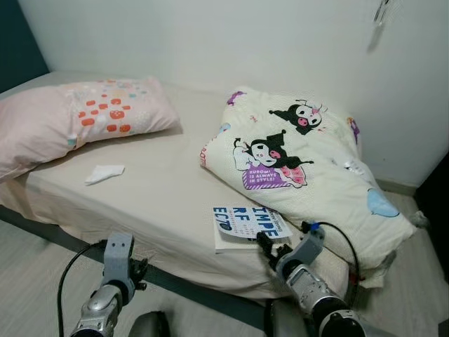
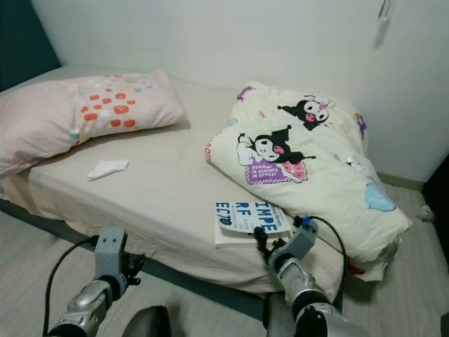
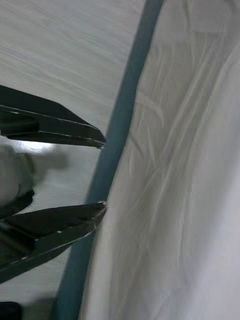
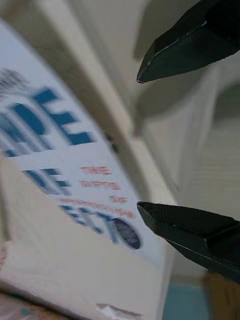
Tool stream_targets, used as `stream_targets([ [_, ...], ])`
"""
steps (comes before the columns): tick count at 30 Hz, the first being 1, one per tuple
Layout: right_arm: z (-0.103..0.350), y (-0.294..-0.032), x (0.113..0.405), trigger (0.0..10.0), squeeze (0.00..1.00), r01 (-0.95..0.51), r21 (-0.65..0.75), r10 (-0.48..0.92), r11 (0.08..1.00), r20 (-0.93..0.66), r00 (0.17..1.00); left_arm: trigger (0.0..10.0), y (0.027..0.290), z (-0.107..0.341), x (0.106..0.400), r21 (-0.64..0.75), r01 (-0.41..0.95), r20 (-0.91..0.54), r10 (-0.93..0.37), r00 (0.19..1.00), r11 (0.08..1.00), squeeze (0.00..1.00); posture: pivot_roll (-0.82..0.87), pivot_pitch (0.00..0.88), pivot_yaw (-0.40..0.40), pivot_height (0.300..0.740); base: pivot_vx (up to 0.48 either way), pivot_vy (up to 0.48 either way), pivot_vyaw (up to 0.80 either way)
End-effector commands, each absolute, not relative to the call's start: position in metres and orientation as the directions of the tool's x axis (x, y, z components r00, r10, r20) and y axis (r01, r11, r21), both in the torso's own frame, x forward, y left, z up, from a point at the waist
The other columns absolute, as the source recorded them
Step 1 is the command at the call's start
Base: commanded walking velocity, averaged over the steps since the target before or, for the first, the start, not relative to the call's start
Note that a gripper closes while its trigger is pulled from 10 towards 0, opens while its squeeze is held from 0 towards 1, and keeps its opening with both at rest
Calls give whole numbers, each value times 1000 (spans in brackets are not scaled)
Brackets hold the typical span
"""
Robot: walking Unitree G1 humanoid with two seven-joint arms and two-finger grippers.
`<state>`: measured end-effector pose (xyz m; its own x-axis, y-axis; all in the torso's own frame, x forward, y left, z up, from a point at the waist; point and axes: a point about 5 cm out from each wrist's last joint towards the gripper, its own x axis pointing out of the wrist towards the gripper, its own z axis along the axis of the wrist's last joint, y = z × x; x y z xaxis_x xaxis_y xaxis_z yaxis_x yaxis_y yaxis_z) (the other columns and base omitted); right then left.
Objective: Clean up the room
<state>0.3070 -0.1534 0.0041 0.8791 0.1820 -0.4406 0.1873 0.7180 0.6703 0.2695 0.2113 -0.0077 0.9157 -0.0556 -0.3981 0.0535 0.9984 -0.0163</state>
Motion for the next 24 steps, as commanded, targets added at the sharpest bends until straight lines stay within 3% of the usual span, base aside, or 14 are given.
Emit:
stream_targets([
  [1, 7, -147, 310, 10000, 0, 202, 730, 189, 653, -416, 889, 10000, 218, -5, 266, 17, 81, -378, -69, 923, 997, 0, 49, 159, 22, 480, 0, 0, 0],
  [8, 21, -144, 321, 10000, 0, 169, 807, 178, 566, -320, 930, 10000, 223, -4, 258, 38, 103, -352, -83, 932, 994, 0, 78, 194, 29, 475, 0, 0, 0],
  [14, 41, -161, 334, 10000, 0, 91, 898, 121, 431, -158, 980, 10000, 227, -6, 241, 60, 131, -363, -100, 926, 990, 0, 107, 241, 46, 475, 0, 0, 0],
  [18, 37, -170, 332, 10000, 0, 166, 905, 64, 393, -207, 976, 10000, 231, -7, 232, 65, 133, -372, -100, 923, 989, 0, 118, 259, 49, 475, 0, 0, 0],
  [19, 34, -175, 330, 10000, 0, 210, 915, 24, 344, -233, 972, 10000, 233, -6, 228, 70, 136, -370, -101, 924, 988, 0, 136, 274, 54, 475, 0, 0, 0],
  [24, 34, -177, 330, 10000, 0, 235, 926, -2, 297, -245, 969, 10000, 235, -3, 224, 77, 143, -370, -104, 923, 987, 0, 152, 292, 63, 475, 0, 0, 0],
])
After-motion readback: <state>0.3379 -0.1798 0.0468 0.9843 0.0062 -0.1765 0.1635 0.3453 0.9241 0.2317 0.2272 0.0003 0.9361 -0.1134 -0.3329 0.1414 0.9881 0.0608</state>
